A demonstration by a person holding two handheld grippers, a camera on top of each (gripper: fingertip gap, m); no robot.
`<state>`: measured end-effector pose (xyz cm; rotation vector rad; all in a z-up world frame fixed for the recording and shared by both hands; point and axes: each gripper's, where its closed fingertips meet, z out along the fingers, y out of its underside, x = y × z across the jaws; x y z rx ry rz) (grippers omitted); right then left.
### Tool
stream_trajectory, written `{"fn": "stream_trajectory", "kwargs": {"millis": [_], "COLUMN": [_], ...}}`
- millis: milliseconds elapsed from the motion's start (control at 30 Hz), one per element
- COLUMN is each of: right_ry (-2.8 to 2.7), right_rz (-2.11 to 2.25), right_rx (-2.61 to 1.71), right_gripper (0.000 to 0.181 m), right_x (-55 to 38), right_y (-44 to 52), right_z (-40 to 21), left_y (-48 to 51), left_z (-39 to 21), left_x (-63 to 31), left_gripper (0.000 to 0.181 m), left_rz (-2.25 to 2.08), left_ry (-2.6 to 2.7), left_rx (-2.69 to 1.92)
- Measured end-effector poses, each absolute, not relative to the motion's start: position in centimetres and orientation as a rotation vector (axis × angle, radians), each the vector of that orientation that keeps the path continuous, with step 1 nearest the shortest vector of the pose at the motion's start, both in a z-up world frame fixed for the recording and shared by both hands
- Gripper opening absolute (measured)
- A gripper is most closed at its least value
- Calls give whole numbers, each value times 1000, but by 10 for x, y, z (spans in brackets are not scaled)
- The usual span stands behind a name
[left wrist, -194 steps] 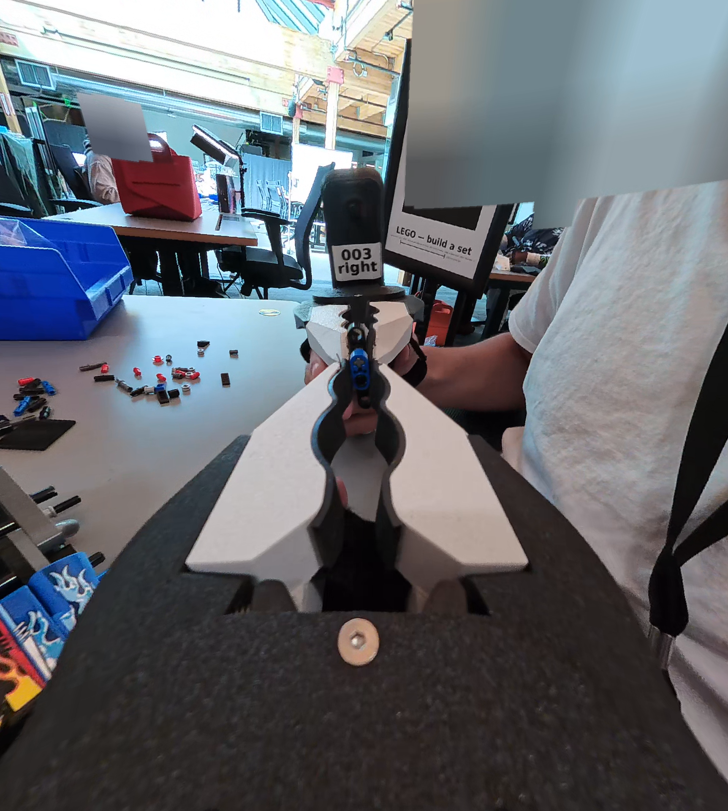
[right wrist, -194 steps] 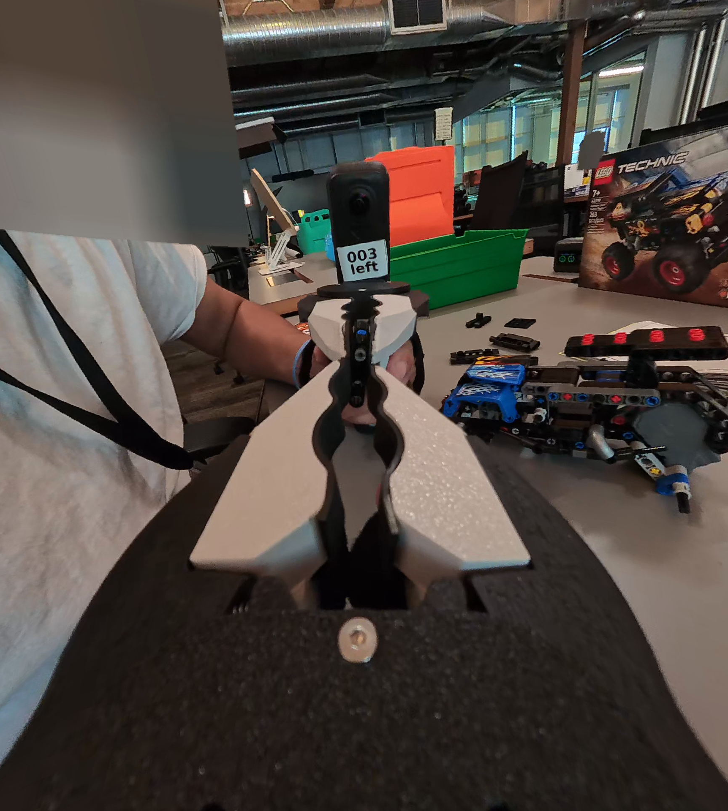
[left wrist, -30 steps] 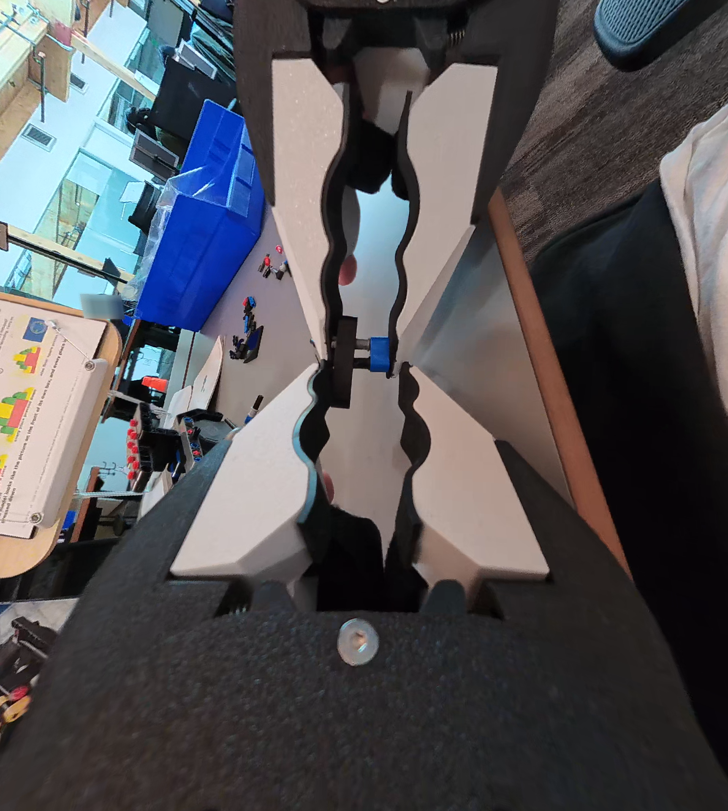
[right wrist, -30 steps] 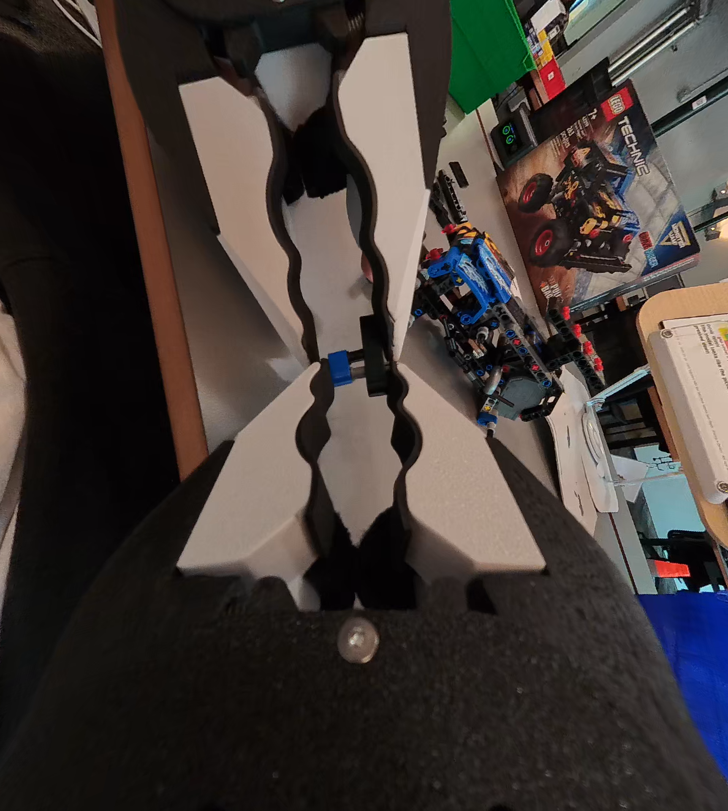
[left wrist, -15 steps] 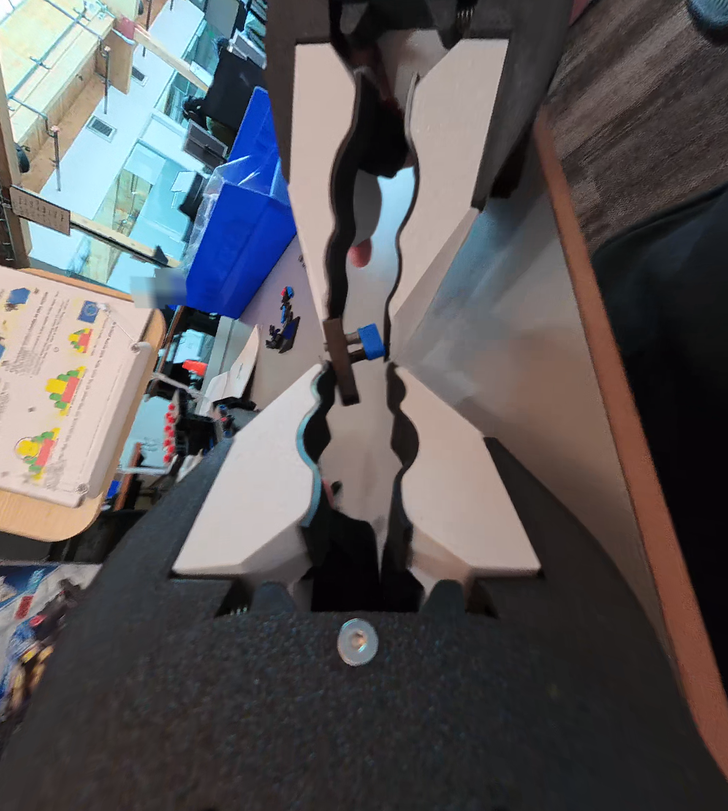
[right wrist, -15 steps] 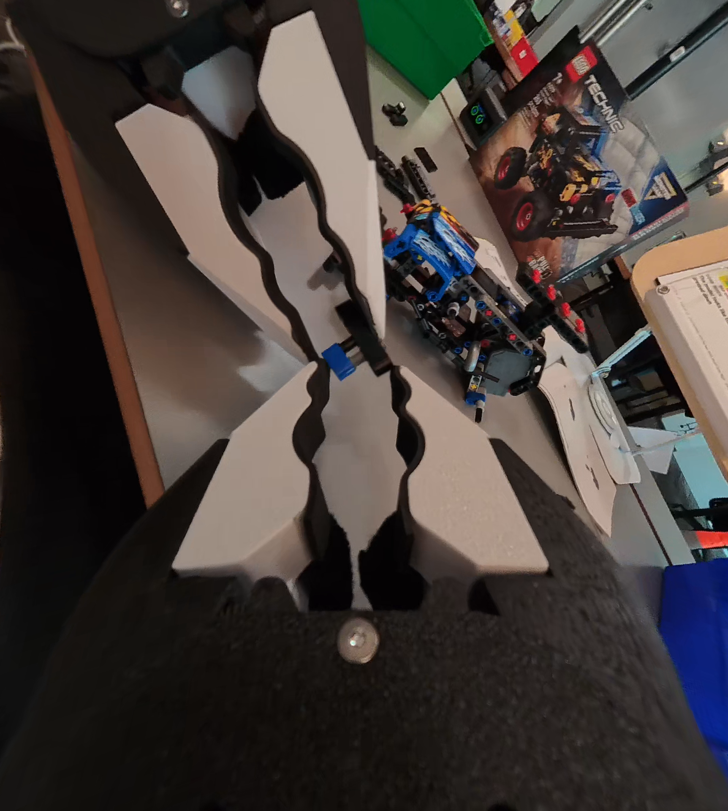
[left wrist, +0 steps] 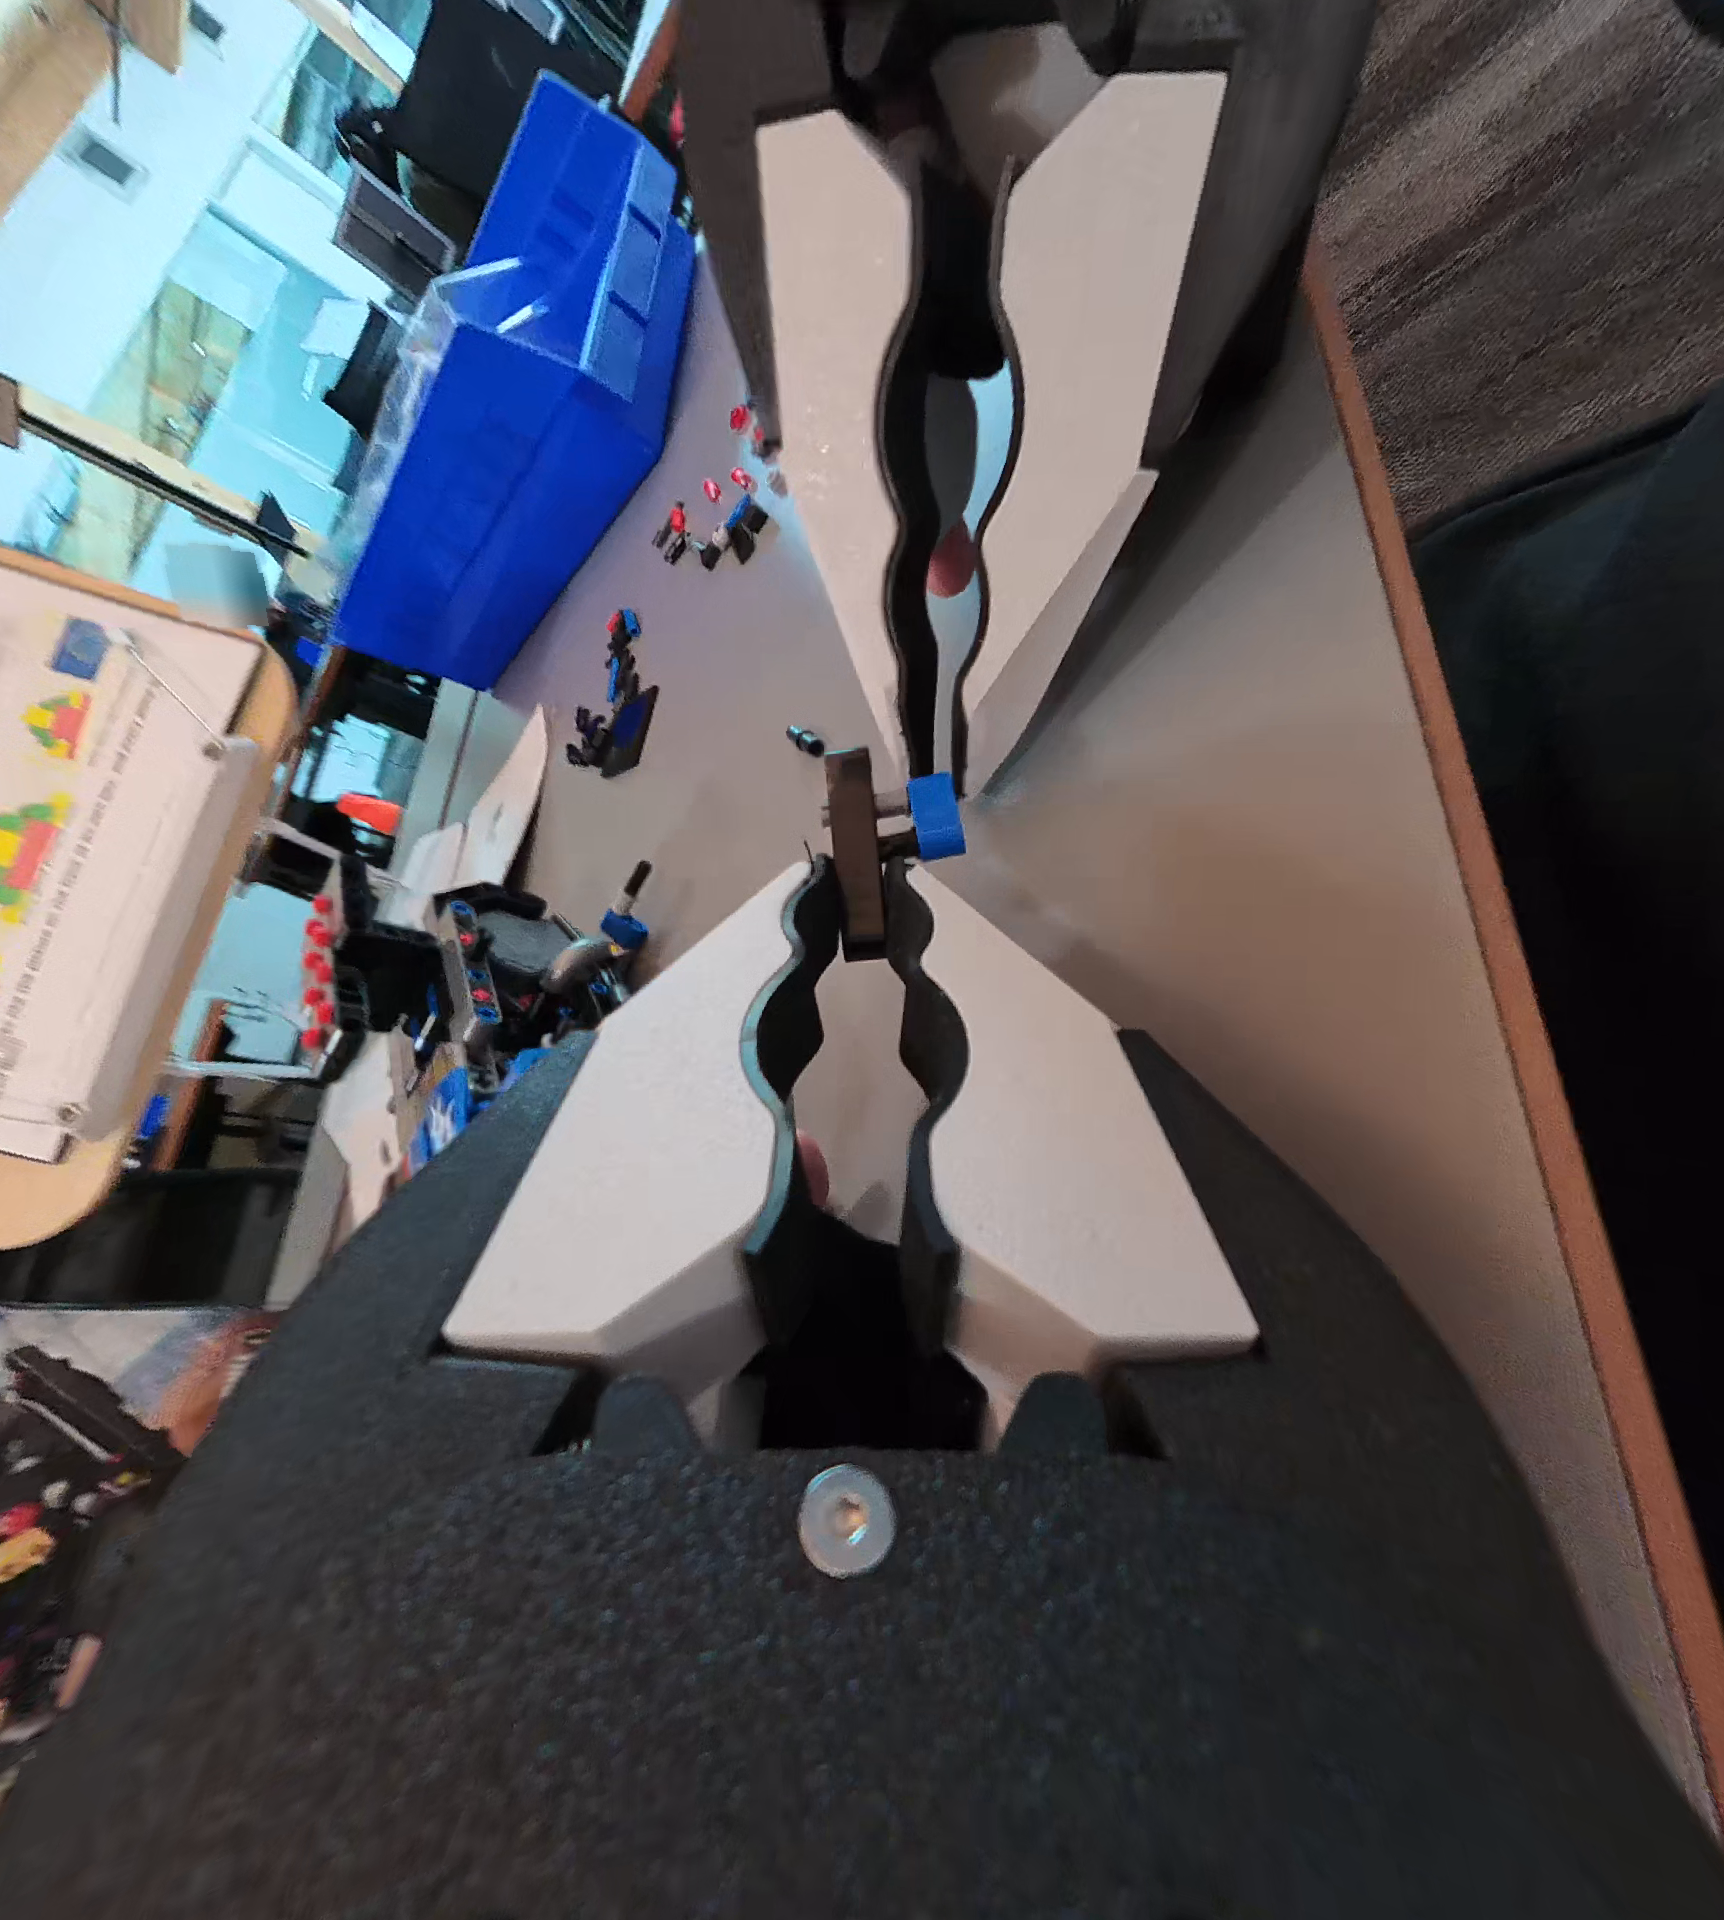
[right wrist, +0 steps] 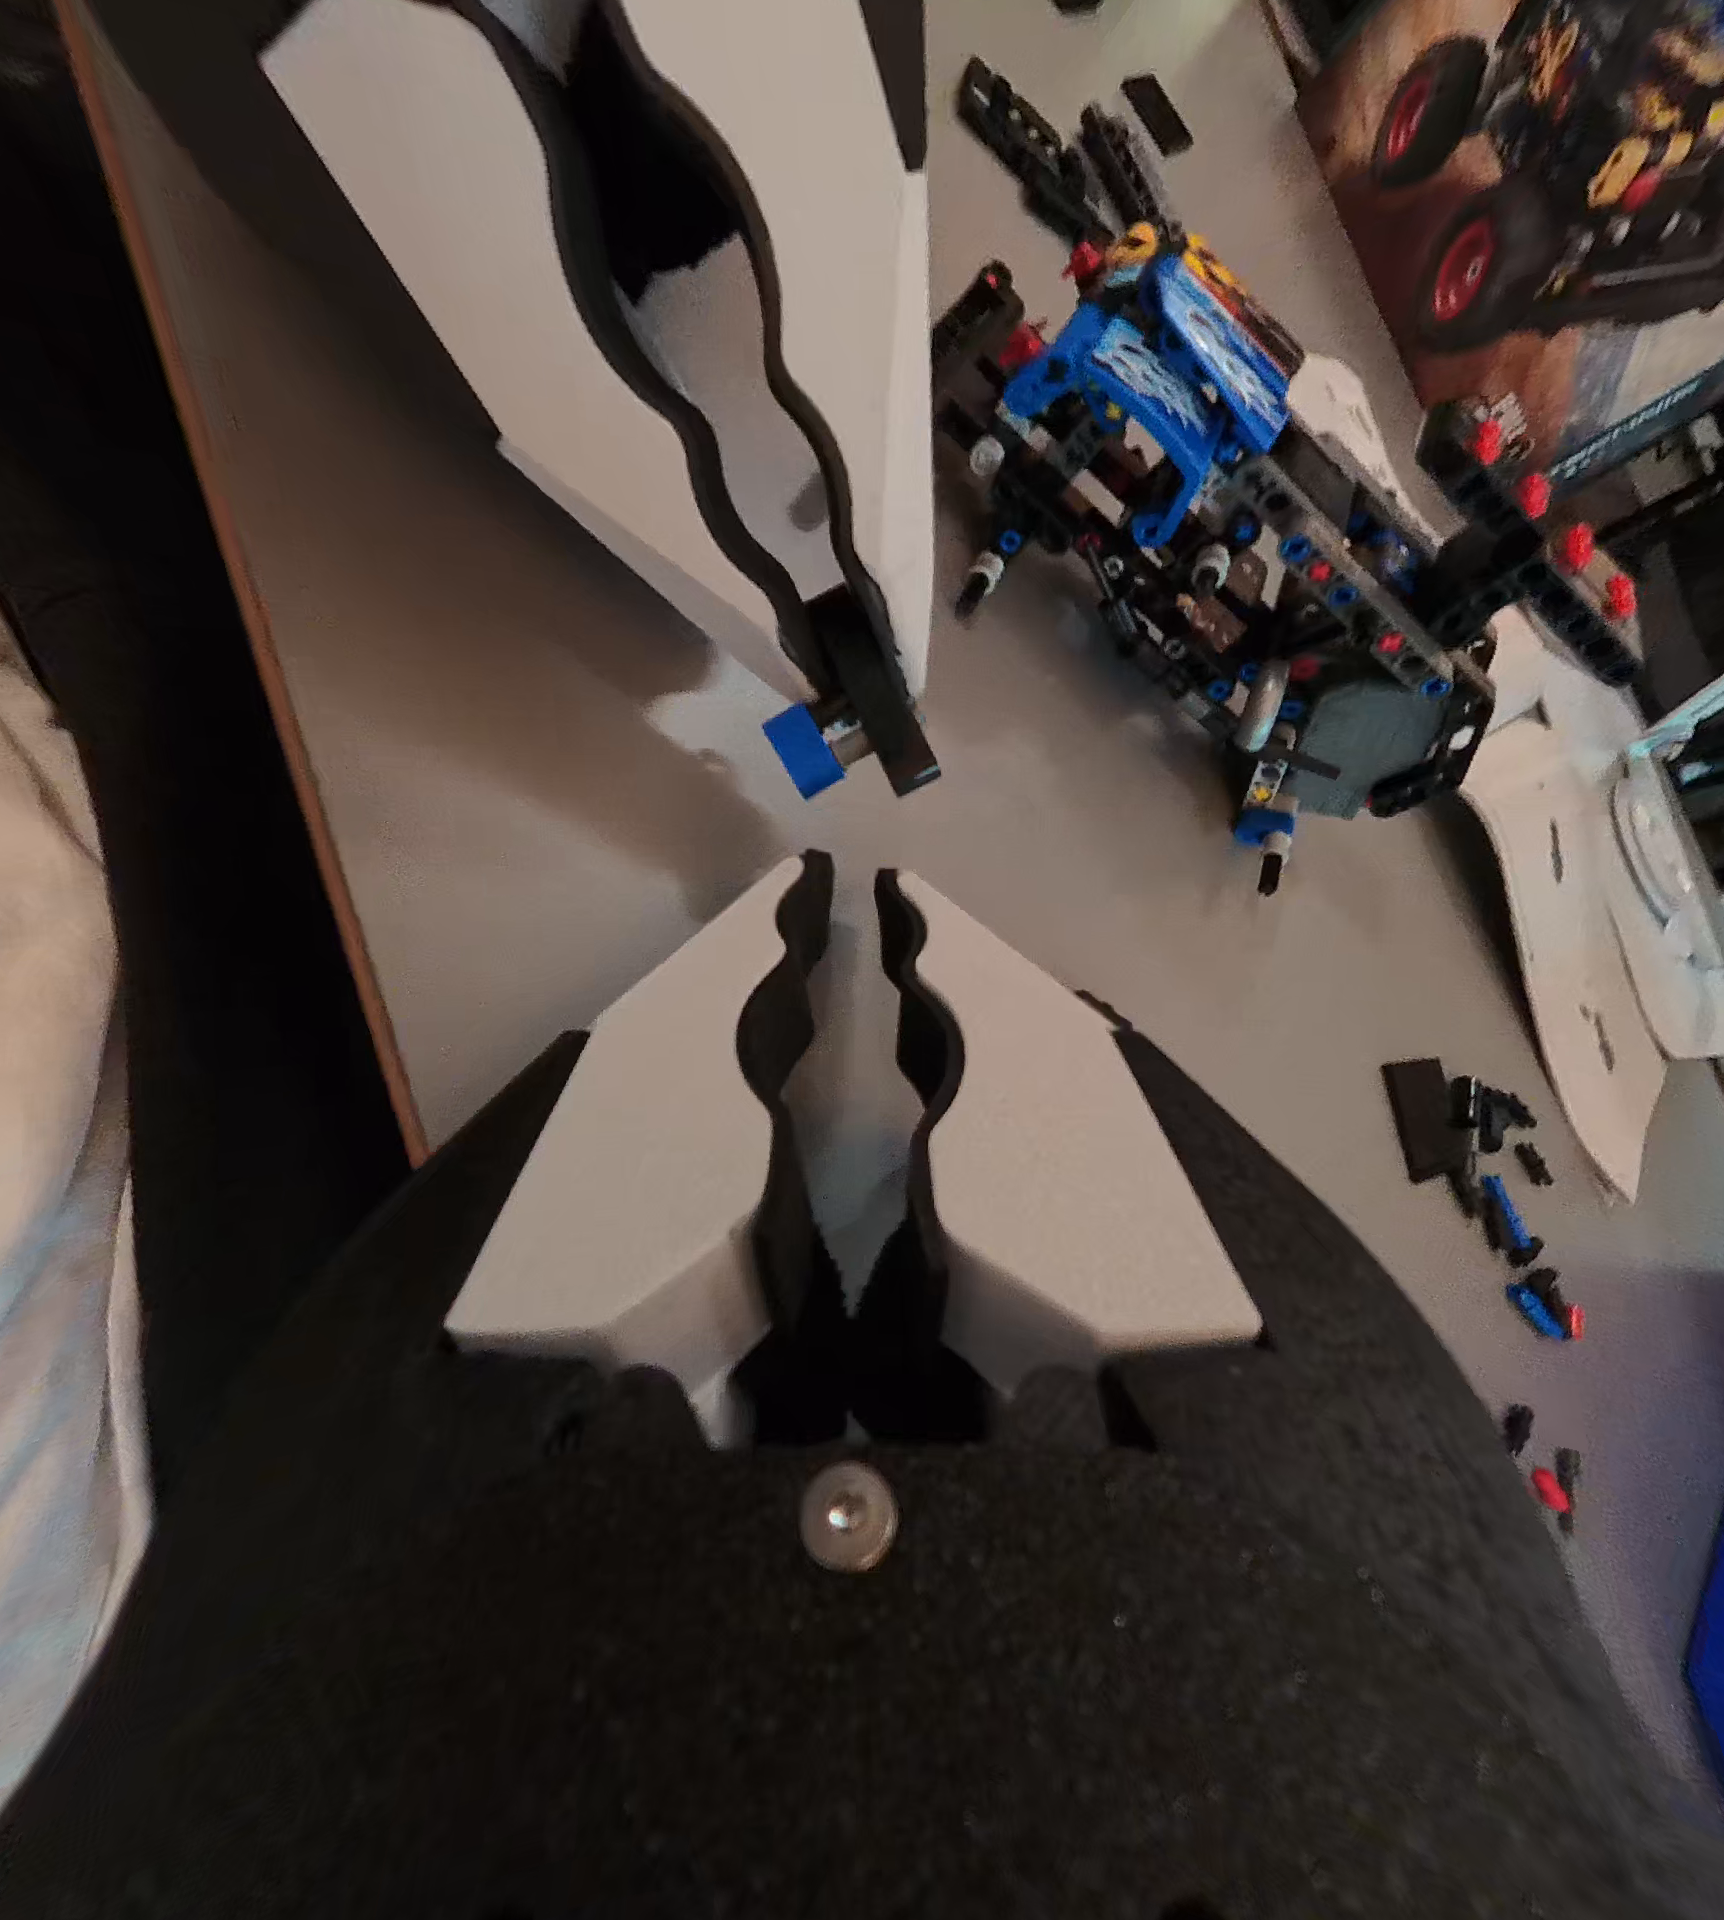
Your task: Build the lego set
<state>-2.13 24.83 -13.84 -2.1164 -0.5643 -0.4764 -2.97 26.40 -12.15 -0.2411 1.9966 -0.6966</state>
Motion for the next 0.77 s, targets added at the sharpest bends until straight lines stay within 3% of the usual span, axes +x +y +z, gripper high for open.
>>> {"fn": "stream_trajectory", "kwargs": {"millis": [300,767], "right_ry": [-429,-423], "right_rz": [-313,-321], "right_rx": [-2181,-2191], "right_gripper": [24,18], "right_x": [-13,-10], "right_y": [249,249], "right_z": [-138,-139], "left_y": [270,272], "left_z": [-128,-126], "left_x": [-27,-26], "left_gripper": [7,7], "left_rz": [-708,-696], "left_ry": [2056,2029], "left_rx": [-286,-284]}}
